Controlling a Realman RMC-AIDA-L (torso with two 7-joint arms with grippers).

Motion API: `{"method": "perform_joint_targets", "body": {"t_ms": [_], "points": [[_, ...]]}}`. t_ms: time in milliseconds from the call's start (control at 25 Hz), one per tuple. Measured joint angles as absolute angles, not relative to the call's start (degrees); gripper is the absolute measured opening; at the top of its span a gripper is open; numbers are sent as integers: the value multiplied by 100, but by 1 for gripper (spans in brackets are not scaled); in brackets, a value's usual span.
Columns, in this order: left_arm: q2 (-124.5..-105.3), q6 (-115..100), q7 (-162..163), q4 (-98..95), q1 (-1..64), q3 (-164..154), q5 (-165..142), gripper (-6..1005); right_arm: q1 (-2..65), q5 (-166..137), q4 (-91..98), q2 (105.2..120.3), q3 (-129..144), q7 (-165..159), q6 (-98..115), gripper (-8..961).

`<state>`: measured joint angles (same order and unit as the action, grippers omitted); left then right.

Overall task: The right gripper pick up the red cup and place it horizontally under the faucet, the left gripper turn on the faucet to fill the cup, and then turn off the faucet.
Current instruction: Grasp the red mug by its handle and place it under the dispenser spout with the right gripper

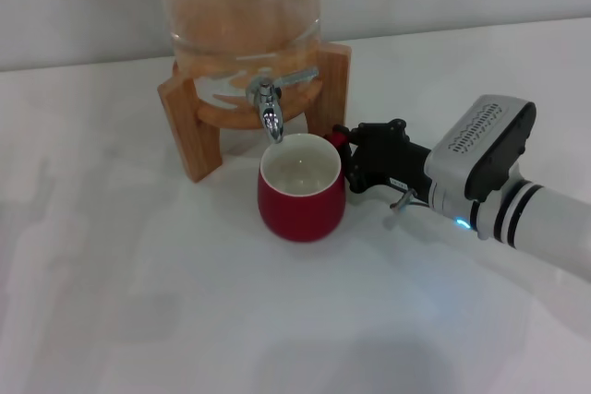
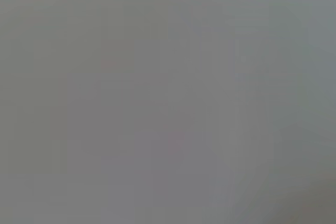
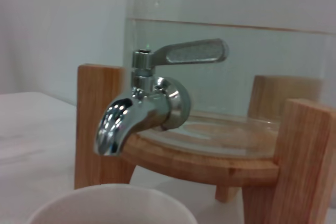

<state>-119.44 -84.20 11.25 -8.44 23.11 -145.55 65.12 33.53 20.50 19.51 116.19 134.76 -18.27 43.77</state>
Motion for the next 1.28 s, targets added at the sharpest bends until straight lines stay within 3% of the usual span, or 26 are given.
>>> {"method": "perform_joint_targets", "body": {"t_ms": [560,1280], "points": [[-11944,-8420,1125,-862,2317,-14555,6503,829,3409,2075,1951,11619,13402,-1828,4253,121],[-11935,-8401,1125,-835,2378,-14555,6504,830,3410,2032,1951,11619,13448,-1820,4254,207]]}}
